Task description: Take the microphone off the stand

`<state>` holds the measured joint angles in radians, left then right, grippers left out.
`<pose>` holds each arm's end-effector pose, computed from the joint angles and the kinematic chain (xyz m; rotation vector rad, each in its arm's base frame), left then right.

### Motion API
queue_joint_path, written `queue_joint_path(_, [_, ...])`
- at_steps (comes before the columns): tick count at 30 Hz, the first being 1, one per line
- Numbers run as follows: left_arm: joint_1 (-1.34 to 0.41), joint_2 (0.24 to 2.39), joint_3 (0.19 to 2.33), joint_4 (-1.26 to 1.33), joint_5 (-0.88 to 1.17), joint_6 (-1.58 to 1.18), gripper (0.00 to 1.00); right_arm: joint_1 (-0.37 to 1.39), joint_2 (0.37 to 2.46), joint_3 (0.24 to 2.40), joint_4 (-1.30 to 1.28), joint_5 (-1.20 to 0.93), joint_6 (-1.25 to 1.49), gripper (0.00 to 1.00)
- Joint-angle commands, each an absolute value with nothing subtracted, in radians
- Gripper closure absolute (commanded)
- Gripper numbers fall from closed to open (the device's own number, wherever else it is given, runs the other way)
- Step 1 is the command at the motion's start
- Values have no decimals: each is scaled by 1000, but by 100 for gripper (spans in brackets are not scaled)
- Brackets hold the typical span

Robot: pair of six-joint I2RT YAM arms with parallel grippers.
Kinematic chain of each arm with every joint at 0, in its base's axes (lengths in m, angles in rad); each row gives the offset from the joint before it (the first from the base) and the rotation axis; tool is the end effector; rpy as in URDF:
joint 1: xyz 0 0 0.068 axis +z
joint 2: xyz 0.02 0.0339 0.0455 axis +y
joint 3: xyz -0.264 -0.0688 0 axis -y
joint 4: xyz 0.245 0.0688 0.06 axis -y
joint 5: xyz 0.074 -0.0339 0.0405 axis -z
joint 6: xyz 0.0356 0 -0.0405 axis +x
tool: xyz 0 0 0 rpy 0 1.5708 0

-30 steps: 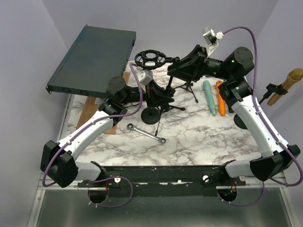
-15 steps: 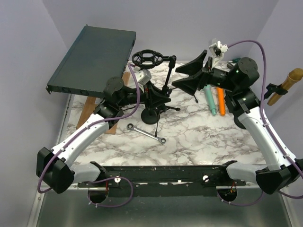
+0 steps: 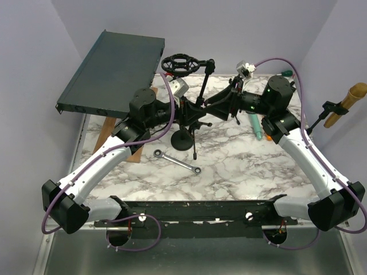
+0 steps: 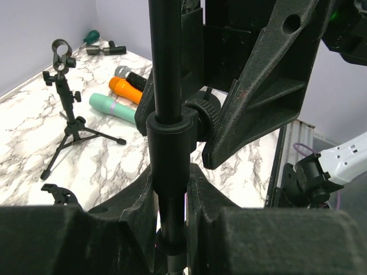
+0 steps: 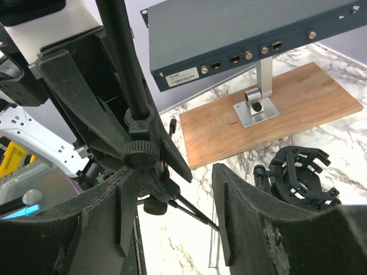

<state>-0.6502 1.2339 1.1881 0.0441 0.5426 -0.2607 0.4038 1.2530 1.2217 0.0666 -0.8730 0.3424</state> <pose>0.2155 -0.1870 0.4112 0.7591 1.5108 -1.1224 0.2478 0.1355 0.4200 -0.7819 1.4988 1.2359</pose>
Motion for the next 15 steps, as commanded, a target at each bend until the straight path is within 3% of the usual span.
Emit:
queue_joint_path(1, [-667, 1236, 1239, 40, 479, -232, 100, 399, 1233, 1209, 103, -886, 349, 41])
queue_joint_path(10, [-676, 1236, 1236, 24, 468, -208, 100, 399, 1231, 1216, 118, -906, 363, 44])
queue_joint_path(15, [-681, 1239, 1234, 28, 474, -212, 100, 398, 1241, 1205, 136, -923, 366, 73])
